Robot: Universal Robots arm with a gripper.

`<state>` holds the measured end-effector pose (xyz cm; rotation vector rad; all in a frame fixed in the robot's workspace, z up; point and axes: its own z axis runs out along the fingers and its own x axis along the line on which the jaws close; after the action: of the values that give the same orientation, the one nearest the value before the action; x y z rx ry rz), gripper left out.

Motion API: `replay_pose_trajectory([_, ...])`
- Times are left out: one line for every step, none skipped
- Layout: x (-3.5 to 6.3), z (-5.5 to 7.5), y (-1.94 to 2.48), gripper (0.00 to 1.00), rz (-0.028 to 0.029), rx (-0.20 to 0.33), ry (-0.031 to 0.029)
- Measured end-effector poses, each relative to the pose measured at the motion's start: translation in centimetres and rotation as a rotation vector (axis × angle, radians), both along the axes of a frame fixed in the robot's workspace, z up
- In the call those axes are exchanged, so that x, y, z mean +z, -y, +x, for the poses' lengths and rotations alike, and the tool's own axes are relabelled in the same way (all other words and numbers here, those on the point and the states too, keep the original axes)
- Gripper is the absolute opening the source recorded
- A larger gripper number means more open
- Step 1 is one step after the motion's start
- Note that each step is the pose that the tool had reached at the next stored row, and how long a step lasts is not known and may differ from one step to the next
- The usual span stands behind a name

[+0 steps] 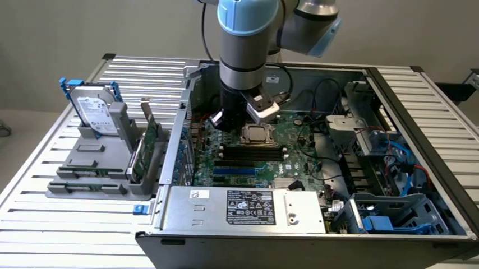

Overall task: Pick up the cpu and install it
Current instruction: 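Install the first cpu locking lever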

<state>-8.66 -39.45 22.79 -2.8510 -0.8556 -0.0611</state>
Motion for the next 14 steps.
replay_pose_trajectory([0.18, 0.0, -0.03, 0.11, -0.0001, 0.005, 0.0])
replay_pose_trajectory([0.29, 0.0, -0.08, 0.11, 0.0, 0.013, 0.0001])
replay_pose_trajectory([0.37, 0.0, -0.13, 0.11, 0.0, 0.026, 0.0])
replay_pose_trajectory([0.43, -0.01, -0.15, 0.11, -0.0002, 0.04, -0.0001])
replay_pose_trajectory([0.48, -0.01, -0.15, 0.11, -0.0001, 0.056, -0.0001])
replay_pose_trajectory([0.5, -0.01, -0.15, 0.11, 0.0, 0.073, 0.0])
replay_pose_trajectory([0.5, -0.01, -0.16, 0.11, 0.0001, 0.091, 0.0007])
replay_pose_trajectory([0.5, -0.01, -0.15, 0.11, -0.0001, 0.107, 0.0017])
replay_pose_trajectory([0.5, -0.01, -0.15, 0.11, -0.0001, 0.124, 0.0028])
replay_pose_trajectory([0.51, -0.01, -0.15, 0.11, -0.0003, 0.141, 0.0039])
replay_pose_trajectory([0.51, -0.01, -0.15, 0.11, -0.0003, 0.157, 0.0053])
replay_pose_trajectory([0.51, -0.01, -0.15, 0.11, -0.0005, 0.172, 0.007])
replay_pose_trajectory([0.5, 0.0, -0.15, 0.11, -0.0004, 0.188, 0.0085])
replay_pose_trajectory([0.51, -0.01, -0.16, 0.11, -0.0006, 0.202, 0.0096])
